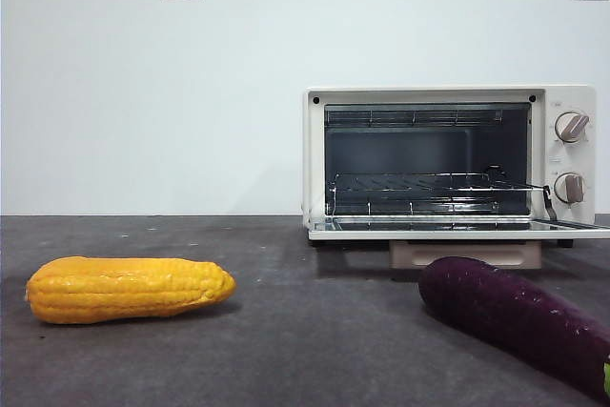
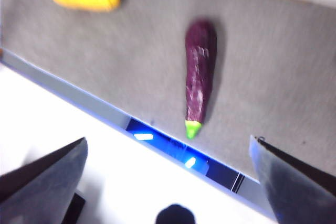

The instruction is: Take the eggplant from the table,put the eggplant in the oven

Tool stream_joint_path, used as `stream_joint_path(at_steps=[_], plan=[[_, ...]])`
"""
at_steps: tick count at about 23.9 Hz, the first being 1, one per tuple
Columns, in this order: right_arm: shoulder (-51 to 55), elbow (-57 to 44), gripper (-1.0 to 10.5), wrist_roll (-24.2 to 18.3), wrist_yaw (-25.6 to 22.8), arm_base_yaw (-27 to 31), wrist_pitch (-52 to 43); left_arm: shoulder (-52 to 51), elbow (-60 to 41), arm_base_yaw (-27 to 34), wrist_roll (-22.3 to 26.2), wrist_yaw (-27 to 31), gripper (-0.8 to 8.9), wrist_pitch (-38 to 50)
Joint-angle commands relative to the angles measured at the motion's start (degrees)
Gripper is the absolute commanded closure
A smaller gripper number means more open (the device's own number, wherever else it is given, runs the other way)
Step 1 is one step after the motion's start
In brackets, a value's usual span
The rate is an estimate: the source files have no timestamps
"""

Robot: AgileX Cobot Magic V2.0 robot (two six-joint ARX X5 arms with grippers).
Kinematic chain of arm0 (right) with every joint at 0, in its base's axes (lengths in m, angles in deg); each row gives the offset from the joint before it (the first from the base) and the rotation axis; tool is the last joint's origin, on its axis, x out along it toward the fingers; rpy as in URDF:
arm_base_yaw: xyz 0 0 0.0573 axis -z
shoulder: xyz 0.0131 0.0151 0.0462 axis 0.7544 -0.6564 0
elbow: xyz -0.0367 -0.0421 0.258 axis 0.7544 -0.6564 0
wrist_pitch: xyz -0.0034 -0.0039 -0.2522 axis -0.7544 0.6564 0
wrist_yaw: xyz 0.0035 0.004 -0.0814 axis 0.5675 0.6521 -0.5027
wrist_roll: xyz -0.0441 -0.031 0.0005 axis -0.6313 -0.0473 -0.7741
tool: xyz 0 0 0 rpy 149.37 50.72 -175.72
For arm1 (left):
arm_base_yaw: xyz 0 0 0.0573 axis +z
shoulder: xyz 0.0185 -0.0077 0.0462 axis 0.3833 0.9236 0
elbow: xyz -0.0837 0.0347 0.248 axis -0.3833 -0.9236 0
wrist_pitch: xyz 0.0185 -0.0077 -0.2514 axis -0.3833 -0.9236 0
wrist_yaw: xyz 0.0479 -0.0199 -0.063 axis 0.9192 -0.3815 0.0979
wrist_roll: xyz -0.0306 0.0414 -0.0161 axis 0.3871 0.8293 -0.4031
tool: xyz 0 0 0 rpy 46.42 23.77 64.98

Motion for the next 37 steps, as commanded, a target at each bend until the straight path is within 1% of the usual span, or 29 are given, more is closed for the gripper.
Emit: stream_joint_path(at_steps=[1, 7, 11, 14, 19, 23, 24, 26, 28, 29, 32, 33, 34, 35, 36, 37], plan=[[-0.26, -6.12, 4.1, 2.01, 0.22, -0.48, -4.2, -0.13, -0.2, 0.17, -0.28, -0.33, 8.2, 0.04], [-1.81, -18.38, 4.1, 7.8, 0.2, -5.05, -16.2, -0.13, -0.2, 0.17, -0.28, -0.33, 8.2, 0.02], [-4.76, -24.57, 4.1, 12.55, -0.66, -10.03, -24.72, -0.11, -0.2, 0.15, -0.28, -0.33, 8.19, 0.02], [-7.58, -27.06, 4.1, 15.02, -3.91, -13.33, -28.89, -0.11, -0.2, 0.07, -0.28, -0.33, 8.19, 0.0], [-12.17, -28.0, 4.1, 18.16, -9.05, -17.99, -31.36, -0.11, -0.2, -0.35, -0.26, -0.33, 8.19, -0.11], [-15.17, -28.3, 4.2, 22.53, -13.31, -21.31, -33.86, -0.11, -0.2, -0.35, -0.26, -0.33, 8.19, -0.24], [-15.93, -28.72, 4.3, 23.67, -13.6, -22.29, -35.01, -0.11, -0.2, -0.35, -0.26, -0.33, 8.19, -0.24], [-17.49, -29.59, 5.2, 25.18, -13.92, -24.04, -36.57, -0.11, -0.2, -0.35, -0.26, -0.33, 8.19, -0.24], [-18.69, -29.68, 5.2, 26.86, -16.94, -25.79, -36.74, -0.11, -0.2, -0.35, -0.26, -0.33, 8.19, -0.22], [-18.91, -29.68, 5.5, 27.93, -18.25, -26.43, -36.72, -0.11, -0.2, -0.35, -0.24, -0.33, 8.19, -0.22], [-18.88, -29.68, 7.3, 29.51, -21.24, -27.43, -36.76, -0.11, -0.2, -0.37, -0.24, -0.33, 8.19, -0.22], [-18.88, -29.68, 7.8, 29.51, -21.81, -27.43, -36.76, -0.11, -0.2, -0.35, -0.24, -0.33, 8.19, -0.24], [-18.88, -29.68, 8.7, 29.48, -22.67, -27.43, -36.79, -0.11, -0.2, -0.35, -0.24, -0.33, 8.19, -0.24], [-18.88, -29.68, 9.3, 29.48, -23.04, -27.43, -36.94, -0.11, -0.2, -0.35, -0.24, -0.33, 8.19, -0.24], [-18.86, -29.68, 9.6, 29.46, -23.06, -27.43, -37.2, -0.11, -0.2, -0.35, -0.26, -0.33, 8.19, -0.26], [-18.86, -29.68, 9.6, 29.44, -23.06, -27.43, -37.33, -0.11, -0.2, -0.35, -0.24, -0.33, 8.19, -0.26]])
